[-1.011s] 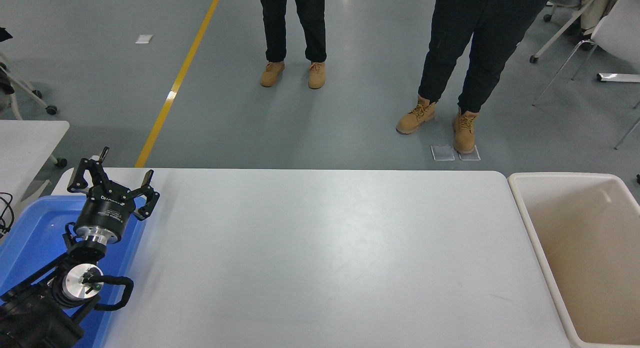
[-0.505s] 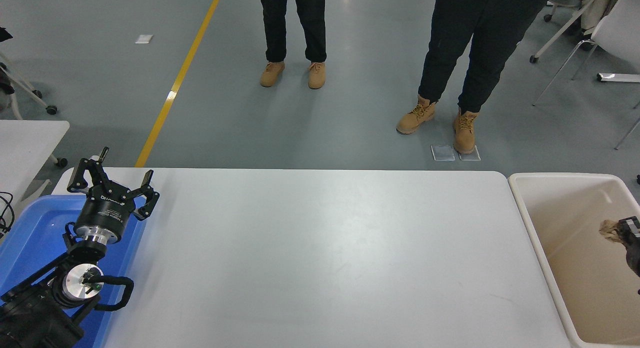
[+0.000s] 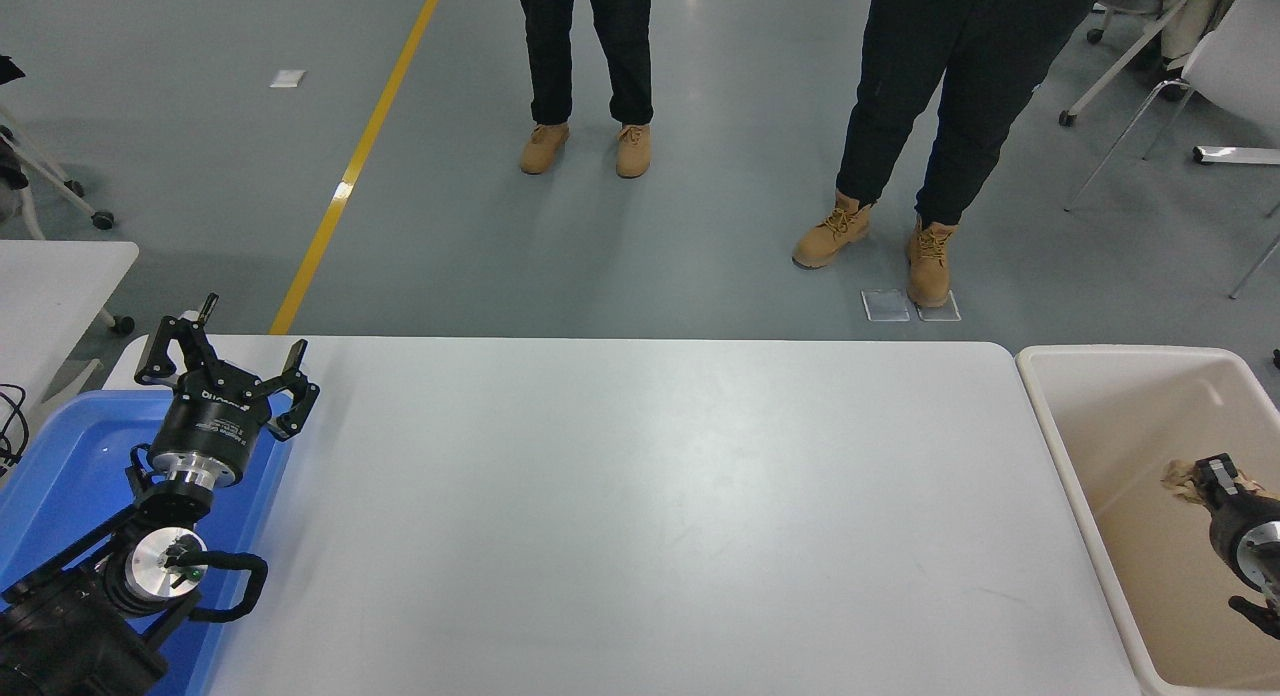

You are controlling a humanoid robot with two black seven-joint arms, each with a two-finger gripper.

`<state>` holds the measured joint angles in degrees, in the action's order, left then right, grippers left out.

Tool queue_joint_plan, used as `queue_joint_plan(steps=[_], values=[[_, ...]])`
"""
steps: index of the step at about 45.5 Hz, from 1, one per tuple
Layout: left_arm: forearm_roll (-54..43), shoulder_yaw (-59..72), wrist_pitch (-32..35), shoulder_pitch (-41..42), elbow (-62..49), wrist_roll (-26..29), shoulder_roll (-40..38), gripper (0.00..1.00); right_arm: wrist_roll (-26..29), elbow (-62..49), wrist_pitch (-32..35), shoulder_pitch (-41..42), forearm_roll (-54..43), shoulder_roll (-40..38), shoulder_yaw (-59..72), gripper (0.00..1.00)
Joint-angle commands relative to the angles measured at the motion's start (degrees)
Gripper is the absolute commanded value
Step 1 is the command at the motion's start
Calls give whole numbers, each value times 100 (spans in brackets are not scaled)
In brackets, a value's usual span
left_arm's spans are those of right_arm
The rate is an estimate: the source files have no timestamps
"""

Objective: Clean the table surface

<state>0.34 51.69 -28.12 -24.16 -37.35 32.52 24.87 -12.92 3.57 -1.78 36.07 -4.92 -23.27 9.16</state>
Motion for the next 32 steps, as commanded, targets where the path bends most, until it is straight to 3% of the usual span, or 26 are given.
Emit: queue_joint_plan(steps=[1, 3, 10, 15, 20, 32], values=[[1, -1, 0, -1, 0, 0, 0, 99, -9, -5, -68, -56, 35, 24, -20, 11], [1, -1, 0, -1, 0, 0, 0, 99, -9, -5, -112, -65, 43, 24, -11, 13], [1, -1, 0, -1, 0, 0, 0, 99, -9, -5, -253, -82, 79, 24, -20, 36], [1, -1, 0, -1, 0, 0, 0, 99, -9, -5, -296, -82, 79, 24, -20, 65], [-7, -1, 0, -1, 0, 0, 0, 99, -9, -5, -349, -109, 87, 16, -20, 80], [1, -1, 0, -1, 0, 0, 0, 99, -17, 12, -349, -135, 87, 24, -20, 96]])
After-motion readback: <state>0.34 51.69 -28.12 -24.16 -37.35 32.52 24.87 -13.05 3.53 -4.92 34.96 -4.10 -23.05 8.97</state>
